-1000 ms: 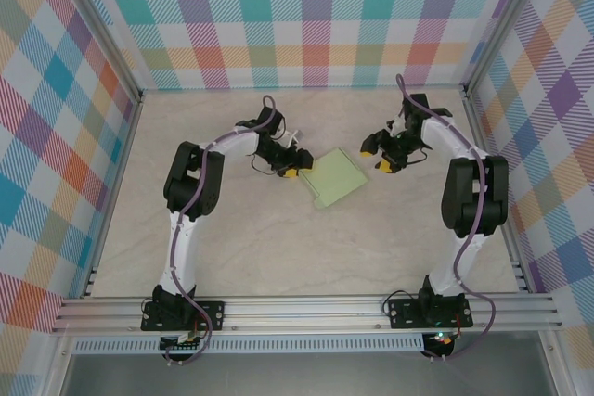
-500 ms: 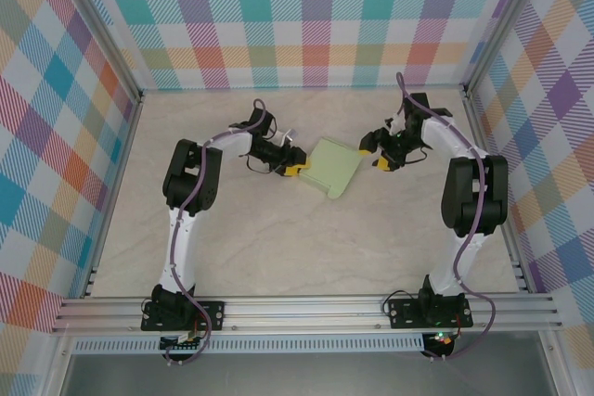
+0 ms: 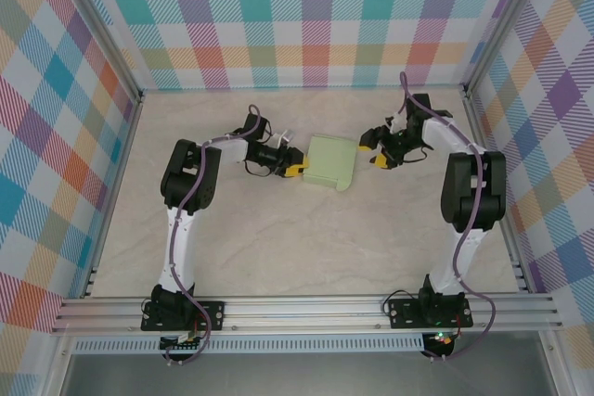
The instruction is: Fold the paper box
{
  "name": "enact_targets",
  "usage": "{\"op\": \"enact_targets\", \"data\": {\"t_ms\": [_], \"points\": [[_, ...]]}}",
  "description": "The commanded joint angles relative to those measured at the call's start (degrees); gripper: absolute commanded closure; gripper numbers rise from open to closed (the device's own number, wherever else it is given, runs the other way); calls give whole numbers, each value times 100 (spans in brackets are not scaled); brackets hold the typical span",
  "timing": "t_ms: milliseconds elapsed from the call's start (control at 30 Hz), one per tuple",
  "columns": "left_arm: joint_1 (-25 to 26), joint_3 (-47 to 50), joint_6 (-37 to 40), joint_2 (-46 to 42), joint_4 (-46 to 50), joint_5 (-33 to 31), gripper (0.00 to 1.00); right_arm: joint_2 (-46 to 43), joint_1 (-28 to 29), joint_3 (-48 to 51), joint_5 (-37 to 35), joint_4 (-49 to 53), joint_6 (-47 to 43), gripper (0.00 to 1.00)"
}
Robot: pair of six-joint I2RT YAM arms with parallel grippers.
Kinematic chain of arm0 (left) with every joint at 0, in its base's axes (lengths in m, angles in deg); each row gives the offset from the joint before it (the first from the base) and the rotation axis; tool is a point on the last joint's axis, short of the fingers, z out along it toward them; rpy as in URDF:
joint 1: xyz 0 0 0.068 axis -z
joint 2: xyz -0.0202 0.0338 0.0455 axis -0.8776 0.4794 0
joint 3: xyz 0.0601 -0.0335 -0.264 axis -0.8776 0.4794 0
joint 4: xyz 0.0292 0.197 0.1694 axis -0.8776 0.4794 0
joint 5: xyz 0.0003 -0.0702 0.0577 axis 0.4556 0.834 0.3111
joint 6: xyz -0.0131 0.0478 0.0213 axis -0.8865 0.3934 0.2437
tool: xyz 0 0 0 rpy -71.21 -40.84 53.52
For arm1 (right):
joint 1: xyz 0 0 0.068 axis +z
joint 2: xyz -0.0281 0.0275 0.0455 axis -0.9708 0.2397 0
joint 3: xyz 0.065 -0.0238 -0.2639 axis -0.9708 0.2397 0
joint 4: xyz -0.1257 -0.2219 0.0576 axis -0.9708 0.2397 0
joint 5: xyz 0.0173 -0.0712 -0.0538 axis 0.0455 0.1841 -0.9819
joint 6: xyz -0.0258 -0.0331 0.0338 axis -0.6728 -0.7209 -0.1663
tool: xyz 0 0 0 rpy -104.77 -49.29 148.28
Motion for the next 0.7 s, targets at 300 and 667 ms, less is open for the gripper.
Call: {"op": "enact_targets", "data": {"t_ms": [300, 667], "points": [[-293, 412, -368, 378, -507, -159, 70, 890, -32, 79, 1092, -996, 693, 35], [-392, 429, -246, 511, -334, -278, 72, 875, 39, 295, 1912, -1852, 634, 20]]}}
